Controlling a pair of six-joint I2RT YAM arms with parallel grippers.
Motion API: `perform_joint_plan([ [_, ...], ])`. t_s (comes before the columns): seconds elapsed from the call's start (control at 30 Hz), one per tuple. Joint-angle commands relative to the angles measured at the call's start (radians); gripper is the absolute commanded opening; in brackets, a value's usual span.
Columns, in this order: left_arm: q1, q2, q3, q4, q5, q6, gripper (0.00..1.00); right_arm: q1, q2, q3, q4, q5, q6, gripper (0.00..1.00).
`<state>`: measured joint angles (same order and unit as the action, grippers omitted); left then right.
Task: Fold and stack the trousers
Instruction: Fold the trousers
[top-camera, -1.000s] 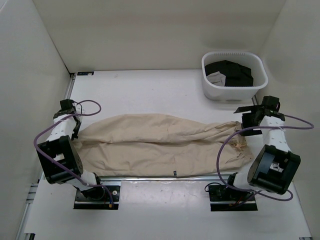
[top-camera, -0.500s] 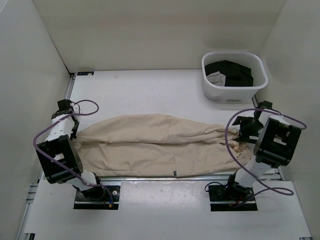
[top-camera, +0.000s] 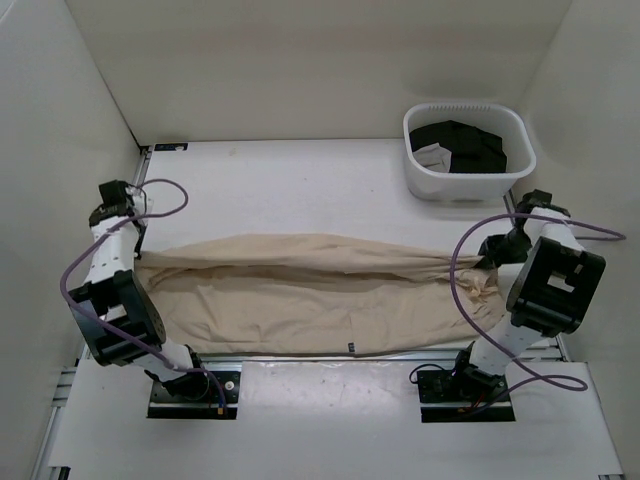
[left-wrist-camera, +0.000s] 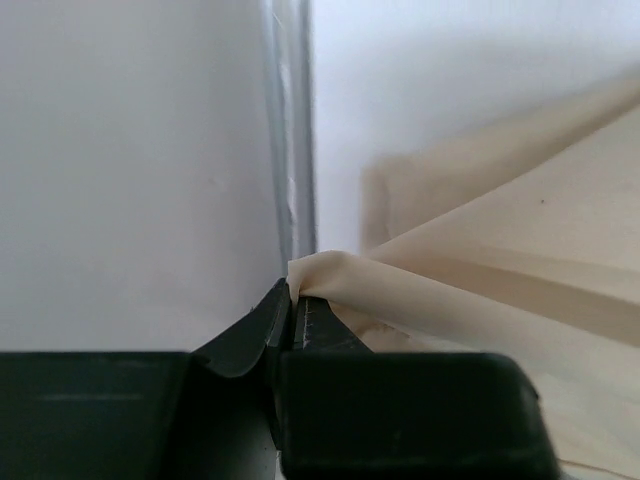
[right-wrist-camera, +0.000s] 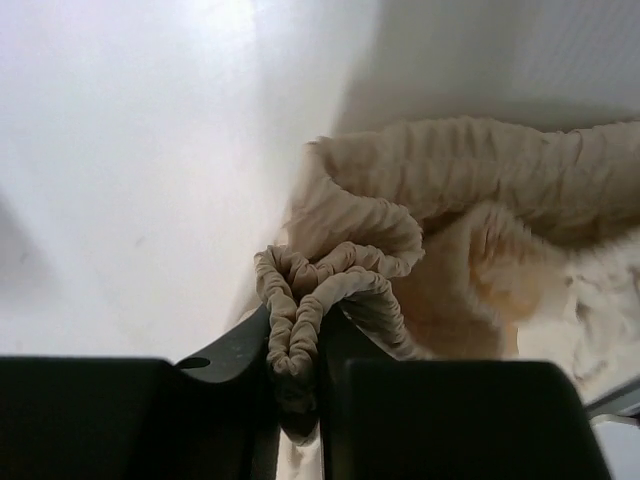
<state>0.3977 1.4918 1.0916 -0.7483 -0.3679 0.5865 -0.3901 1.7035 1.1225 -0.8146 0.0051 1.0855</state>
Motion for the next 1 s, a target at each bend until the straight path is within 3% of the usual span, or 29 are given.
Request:
perform_joint_plan([
  [0.0, 0.020, -0.021, 0.175, 0.047, -0.057, 0.036, 0.14, -0.009, -0.125, 0.141, -0.050, 0.113, -0.148, 0.00],
  [0.1, 0.041, -0.021, 0.313, 0.047, -0.057, 0.090, 0.14, 0.000, -0.218, 0.174, -0.093, 0.145, -0.232, 0.00],
  [0.2, 0.065, -0.048, 0.318, 0.047, -0.078, 0.179, 0.14, 0.000, -0.322, 0.134, -0.127, 0.145, -0.295, 0.00],
  [0.27, 0.079, -0.119, 0.237, 0.047, -0.091, 0.222, 0.14, 0.000, -0.370, 0.050, -0.181, 0.119, -0.314, 0.00],
  [0.43, 0.147, -0.354, -0.170, 0.047, -0.069, 0.332, 0.14, 0.000, -0.583, -0.223, -0.239, 0.133, -0.282, 0.00],
  [0.6, 0.174, -0.398, -0.354, 0.047, -0.056, 0.332, 0.14, 0.000, -0.630, -0.432, -0.167, 0.081, -0.259, 0.00],
  [0.7, 0.174, -0.357, -0.287, 0.102, 0.009, 0.346, 0.14, 0.000, -0.572, -0.411, -0.097, -0.011, -0.246, 0.00],
  [0.8, 0.165, -0.199, -0.028, 0.115, 0.020, 0.308, 0.14, 0.000, -0.470, -0.223, -0.075, -0.011, -0.246, 0.00],
  [0.83, 0.165, -0.149, 0.151, 0.115, 0.020, 0.290, 0.14, 0.000, -0.405, -0.164, -0.075, 0.002, -0.260, 0.00],
  [0.93, 0.144, 0.013, 0.441, 0.115, 0.005, 0.251, 0.14, -0.009, -0.284, 0.086, -0.132, 0.003, -0.288, 0.00],
  [0.97, 0.130, 0.043, 0.477, 0.115, 0.004, 0.251, 0.14, -0.009, -0.268, 0.133, -0.158, 0.003, -0.300, 0.00],
])
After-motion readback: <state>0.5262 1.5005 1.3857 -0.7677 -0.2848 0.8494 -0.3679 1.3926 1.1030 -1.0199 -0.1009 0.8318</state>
